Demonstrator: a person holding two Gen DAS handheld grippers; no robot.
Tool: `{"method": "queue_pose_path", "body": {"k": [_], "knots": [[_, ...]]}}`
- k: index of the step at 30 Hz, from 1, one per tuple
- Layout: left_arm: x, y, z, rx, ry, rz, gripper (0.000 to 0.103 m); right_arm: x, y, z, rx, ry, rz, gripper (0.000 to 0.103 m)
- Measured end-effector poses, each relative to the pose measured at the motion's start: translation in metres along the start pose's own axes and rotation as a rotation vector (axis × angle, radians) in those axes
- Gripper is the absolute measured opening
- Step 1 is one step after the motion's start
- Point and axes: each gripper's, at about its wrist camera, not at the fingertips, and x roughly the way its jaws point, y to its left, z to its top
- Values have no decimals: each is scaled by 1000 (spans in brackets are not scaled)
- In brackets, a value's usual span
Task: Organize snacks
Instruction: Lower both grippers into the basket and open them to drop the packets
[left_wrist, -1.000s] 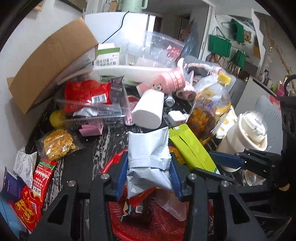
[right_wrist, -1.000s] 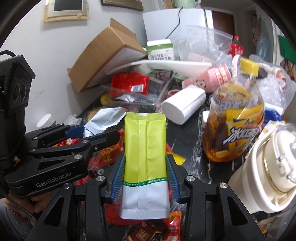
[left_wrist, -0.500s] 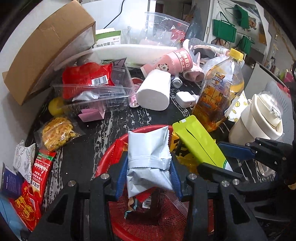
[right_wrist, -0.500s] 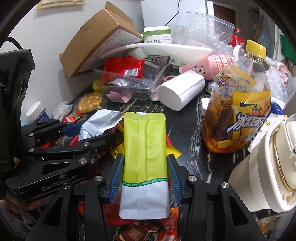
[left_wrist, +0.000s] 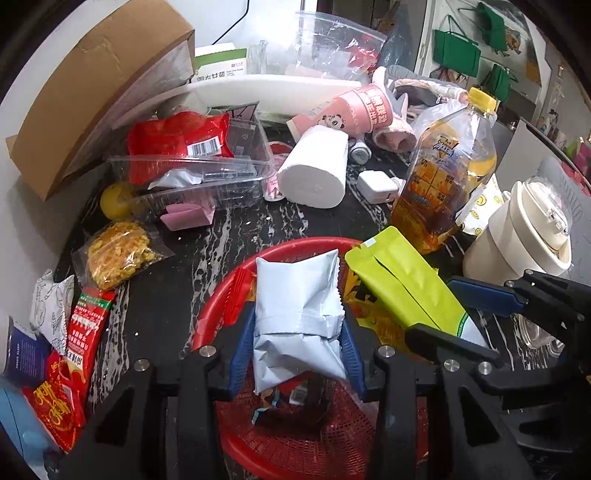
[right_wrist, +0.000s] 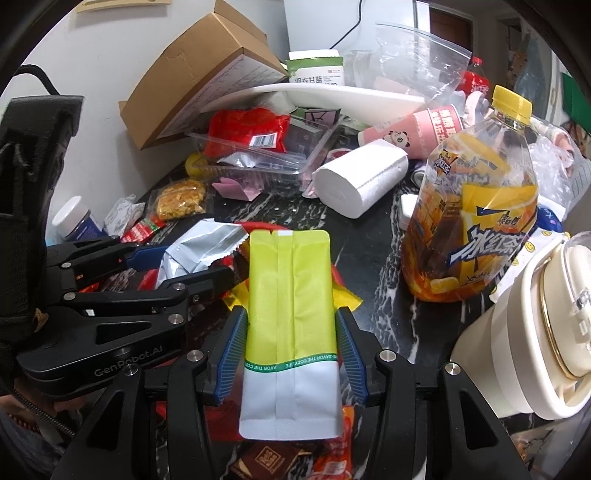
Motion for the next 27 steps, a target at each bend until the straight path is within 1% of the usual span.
{"method": "queue_pose_path", "body": {"k": [4,6,8,9,11,14,16,23,27], "knots": [[-4,-1,0,1,3,26,43,-3,1,1,-2,-7,25,50],[-5,0,1,0,7,34,43,-4,2,0,-1,-5,22,53],[-4,1,1,-3,30,35,43,-5,0,0,2,-5,14,62],[-4,1,1,-8,37,39,46,-6,-1,1,2,-7,14,65],[-6,1,1,-7,31,49,48,-10,-1,1,5,-19,12,69],[-14,-1,1,-1,11,77,57,-17,1,2,-7,-33,1,70],[-18,-1,1,-8,-1,90,67,-22,1,1,-10,-46,-17,70],[-32,-1,-1,-13,-23,87,68,-38,-2,-5,35,-77,10,70],[-46,-3,-2,-13,-35,82,68,-49,1,-8,29,-87,-8,70]]}}
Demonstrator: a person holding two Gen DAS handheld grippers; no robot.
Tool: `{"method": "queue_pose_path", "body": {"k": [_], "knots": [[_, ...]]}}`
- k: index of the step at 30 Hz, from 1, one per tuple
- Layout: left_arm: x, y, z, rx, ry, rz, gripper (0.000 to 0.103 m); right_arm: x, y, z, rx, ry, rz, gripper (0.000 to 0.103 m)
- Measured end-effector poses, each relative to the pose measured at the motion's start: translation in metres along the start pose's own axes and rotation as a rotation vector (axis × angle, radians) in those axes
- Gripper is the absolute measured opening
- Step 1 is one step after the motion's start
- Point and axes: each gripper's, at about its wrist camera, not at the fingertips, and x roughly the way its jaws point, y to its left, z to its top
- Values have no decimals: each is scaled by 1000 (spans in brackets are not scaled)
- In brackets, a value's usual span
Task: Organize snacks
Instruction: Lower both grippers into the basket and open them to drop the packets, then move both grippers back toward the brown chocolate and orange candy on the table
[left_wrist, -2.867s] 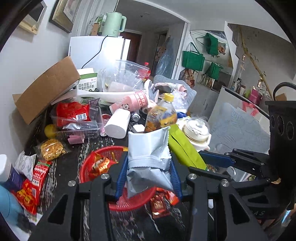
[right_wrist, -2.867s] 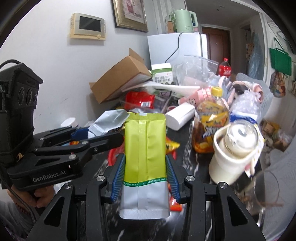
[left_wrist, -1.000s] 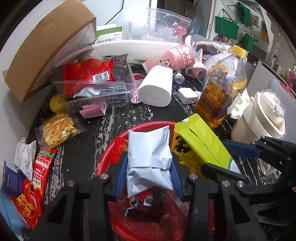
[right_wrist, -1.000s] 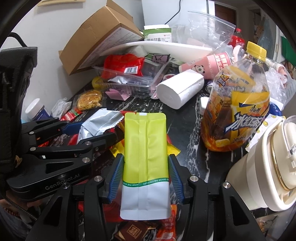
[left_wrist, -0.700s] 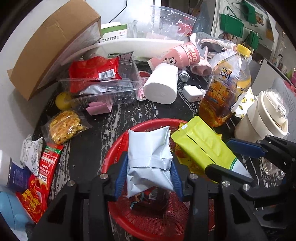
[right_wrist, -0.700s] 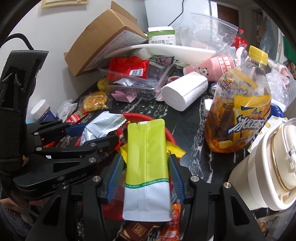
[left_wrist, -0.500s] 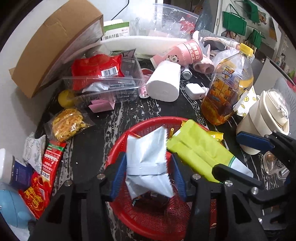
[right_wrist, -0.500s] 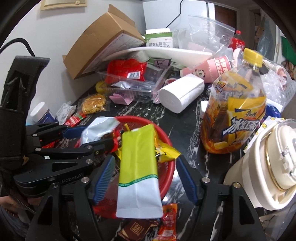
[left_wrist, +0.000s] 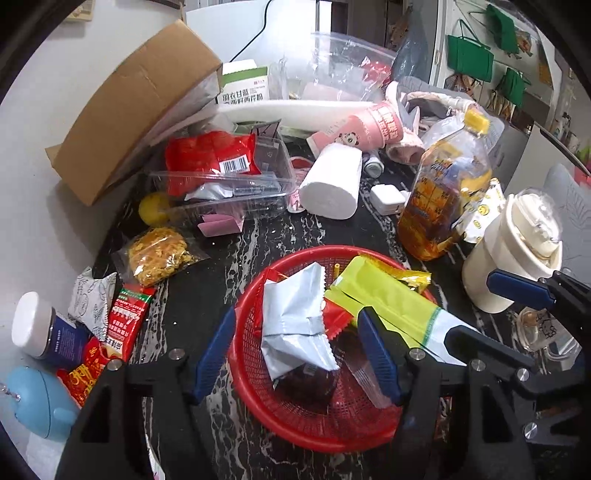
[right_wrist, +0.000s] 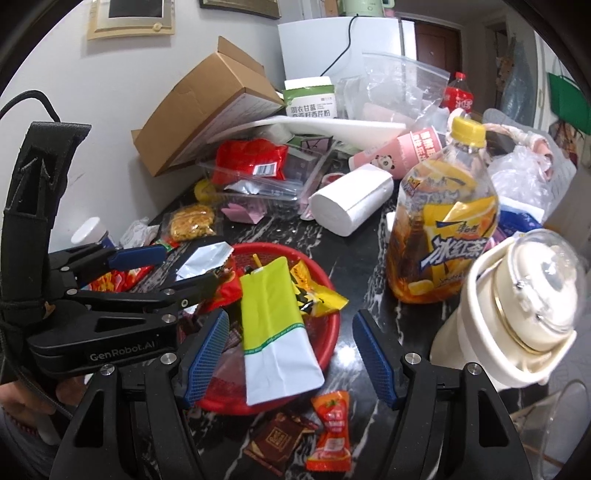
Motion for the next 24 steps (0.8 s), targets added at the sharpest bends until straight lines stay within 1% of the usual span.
{"method": "queue_pose_path", "body": {"k": [6,14,18,24], "knots": [[-36,-5,0,13,-62,-8,68,-29,7,1,-3,-45,-17,70],[-89,-17,-8,35,-149,-39,68,-81,16,-5,-7,-117,-57,70],[-107,-23,-16,44,-171,-65,68,-103,17,-15,9,-149,-69,72],[-123,-36,-32,48,-179,-115,68,-129,17,-34,28,-165,-97,73]]}}
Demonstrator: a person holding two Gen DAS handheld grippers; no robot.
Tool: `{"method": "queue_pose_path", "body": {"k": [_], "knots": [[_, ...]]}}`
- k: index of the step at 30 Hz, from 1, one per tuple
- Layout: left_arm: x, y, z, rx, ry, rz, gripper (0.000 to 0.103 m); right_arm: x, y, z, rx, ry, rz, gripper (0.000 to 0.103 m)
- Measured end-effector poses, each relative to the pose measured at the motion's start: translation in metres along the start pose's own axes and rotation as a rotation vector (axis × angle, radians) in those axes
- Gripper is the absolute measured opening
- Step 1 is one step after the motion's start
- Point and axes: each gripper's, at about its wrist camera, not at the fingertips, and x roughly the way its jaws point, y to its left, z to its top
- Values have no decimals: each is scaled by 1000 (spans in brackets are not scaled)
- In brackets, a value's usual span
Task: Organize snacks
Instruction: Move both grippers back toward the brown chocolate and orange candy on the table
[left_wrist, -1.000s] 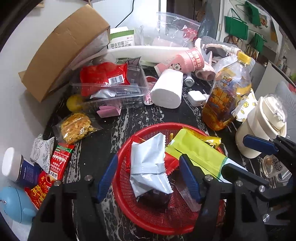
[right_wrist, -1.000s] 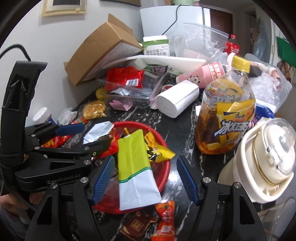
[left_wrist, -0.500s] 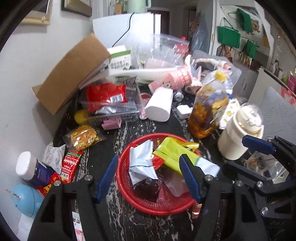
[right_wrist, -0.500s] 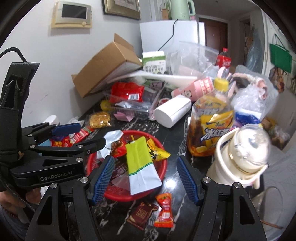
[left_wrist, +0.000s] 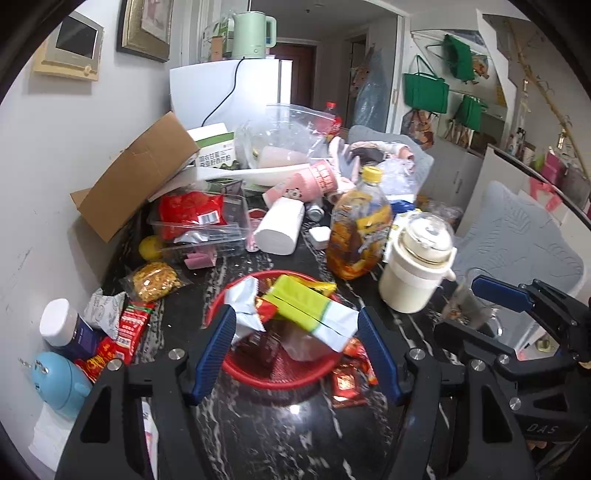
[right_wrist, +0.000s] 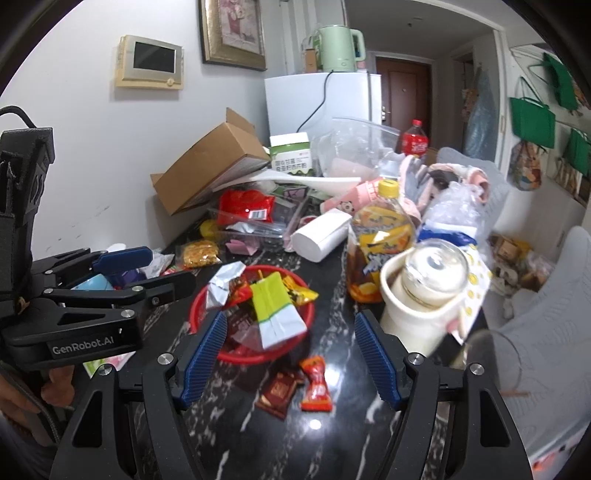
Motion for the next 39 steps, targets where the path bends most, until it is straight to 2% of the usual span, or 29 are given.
{"method": "queue_pose_path", "body": {"k": [9,17,21,33,39], "knots": [[-7,-19,-27,24,17,-50,68,-20,-6,-29,25,17,-46,73],[2,-25,-56,45,64,-74,68,-16,-6,-57,51,61,-60,73],[6,-26,-68,40,79,-97,68,-6,-7,-69,68,93,-52,73],[37,-18,-92,10,141,-79,68,25,-13,-94,87,166,-40,72],[52,-9,-98,-42,149,-77,68,53,-20,-102,99,221,-22,72]]}}
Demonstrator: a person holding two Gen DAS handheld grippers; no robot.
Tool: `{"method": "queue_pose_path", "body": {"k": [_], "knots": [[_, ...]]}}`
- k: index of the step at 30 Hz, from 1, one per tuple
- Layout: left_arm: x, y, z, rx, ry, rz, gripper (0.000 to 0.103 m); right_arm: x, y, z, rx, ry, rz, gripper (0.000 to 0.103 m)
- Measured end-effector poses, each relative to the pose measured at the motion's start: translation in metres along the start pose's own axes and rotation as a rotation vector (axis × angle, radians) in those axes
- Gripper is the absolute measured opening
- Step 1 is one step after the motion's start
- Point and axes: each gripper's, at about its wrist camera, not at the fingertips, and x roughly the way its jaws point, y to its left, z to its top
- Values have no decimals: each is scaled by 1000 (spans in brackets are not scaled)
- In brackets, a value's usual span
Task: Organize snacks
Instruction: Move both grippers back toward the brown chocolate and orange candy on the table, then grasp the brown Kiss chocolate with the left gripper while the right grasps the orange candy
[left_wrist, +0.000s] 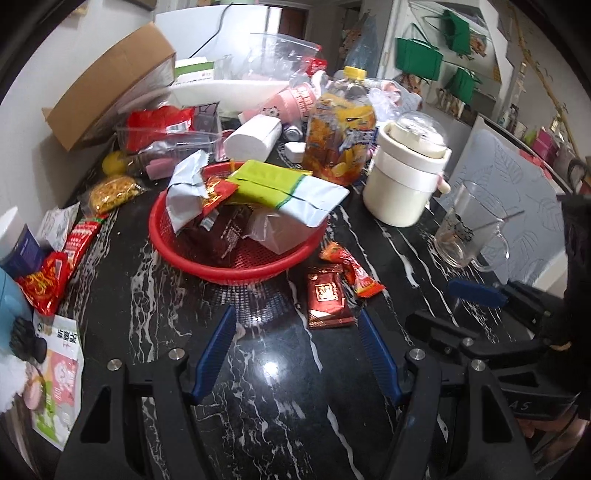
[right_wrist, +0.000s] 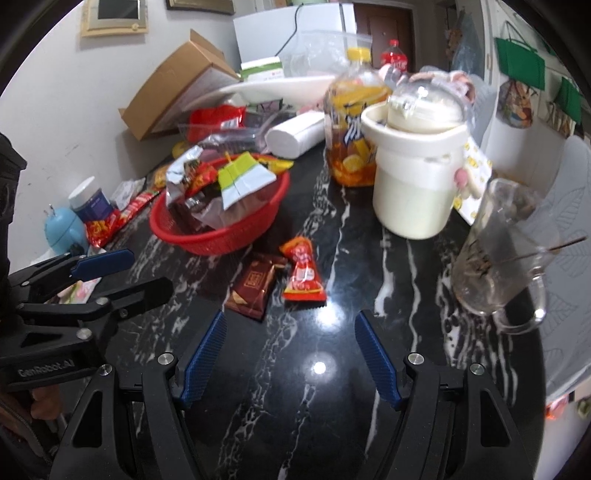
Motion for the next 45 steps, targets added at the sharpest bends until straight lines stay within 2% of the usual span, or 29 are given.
{"method": "queue_pose_path", "body": {"k": [5,11,18,21,24,25,28,42,45], "knots": [[14,9,-1,-25,-11,35,68,25,-5,2,-8,50,1,72],[35,20,1,-87,33,-1,68,52,-13,12,-15,88,2,71],[51,22,5,-102,51,-28,68,85,-21,25,-34,142,2,60],[57,20,5,-112,65,-51,68,91,-20,32,-53,134,12,56],[61,18,6,-111,67,-69,68,95,-17,36,-89,123,-3,38],[62,17,6,-111,67,-70,68,96,-15,36,-106,120,-13,26],[63,13,6,-112,67,-78,68,94,-12,35,-142,115,-25,20],[94,-20,9,-37,118,-74,67,64,-48,11,8,115,-1,19],[99,-25,11,-14,117,-39,60,61,-51,8,22,110,2,19]]}}
